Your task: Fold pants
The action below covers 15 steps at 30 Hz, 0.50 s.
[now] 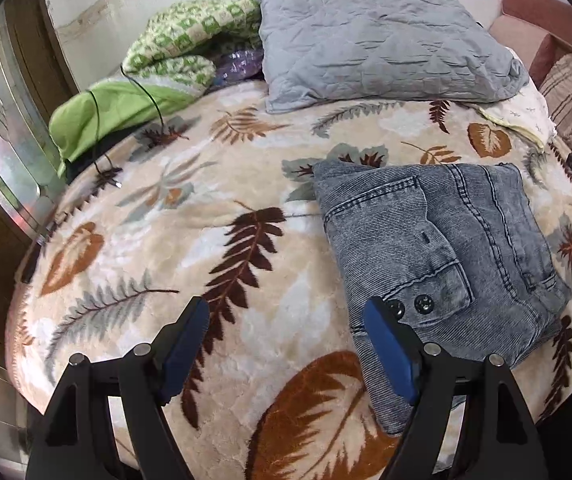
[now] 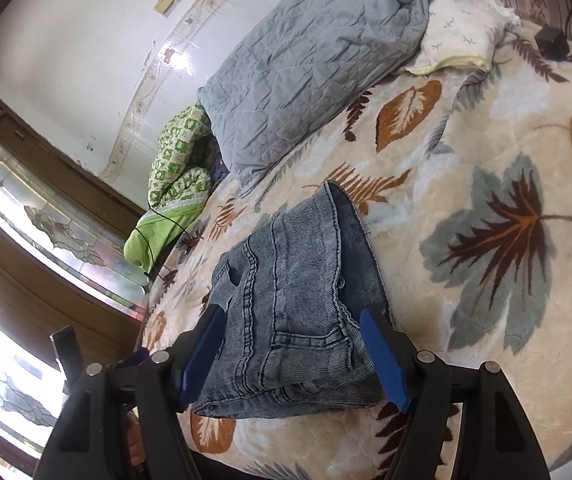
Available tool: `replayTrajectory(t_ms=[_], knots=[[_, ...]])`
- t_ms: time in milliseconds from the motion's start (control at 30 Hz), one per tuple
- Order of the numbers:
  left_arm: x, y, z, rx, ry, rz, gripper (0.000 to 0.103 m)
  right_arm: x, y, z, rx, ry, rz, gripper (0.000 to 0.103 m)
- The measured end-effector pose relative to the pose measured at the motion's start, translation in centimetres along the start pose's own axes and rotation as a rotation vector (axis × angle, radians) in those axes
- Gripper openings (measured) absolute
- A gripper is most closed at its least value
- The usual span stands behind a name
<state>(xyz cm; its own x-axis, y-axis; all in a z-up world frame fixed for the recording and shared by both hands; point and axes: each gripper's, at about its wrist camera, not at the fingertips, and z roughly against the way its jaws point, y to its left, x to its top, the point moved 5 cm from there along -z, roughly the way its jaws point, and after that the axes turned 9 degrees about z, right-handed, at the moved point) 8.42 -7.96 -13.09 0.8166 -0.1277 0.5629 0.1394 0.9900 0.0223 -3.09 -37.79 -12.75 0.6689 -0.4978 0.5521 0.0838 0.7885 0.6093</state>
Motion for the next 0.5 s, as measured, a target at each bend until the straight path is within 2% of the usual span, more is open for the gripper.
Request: replayTrajectory(t_ms=[233,500], knots=[[0.9,-0.3,-1.0,-0.016,0.025,0.029,0.08,0.6,-1.7,-0.7,0.027,0.009,-0.086,0.073],[1.2,-2.2,-1.6,-0.125,0.104,0.077,0.08,0.9,-2.4,-2.5,0.019,0.034,-0.11,0.073]])
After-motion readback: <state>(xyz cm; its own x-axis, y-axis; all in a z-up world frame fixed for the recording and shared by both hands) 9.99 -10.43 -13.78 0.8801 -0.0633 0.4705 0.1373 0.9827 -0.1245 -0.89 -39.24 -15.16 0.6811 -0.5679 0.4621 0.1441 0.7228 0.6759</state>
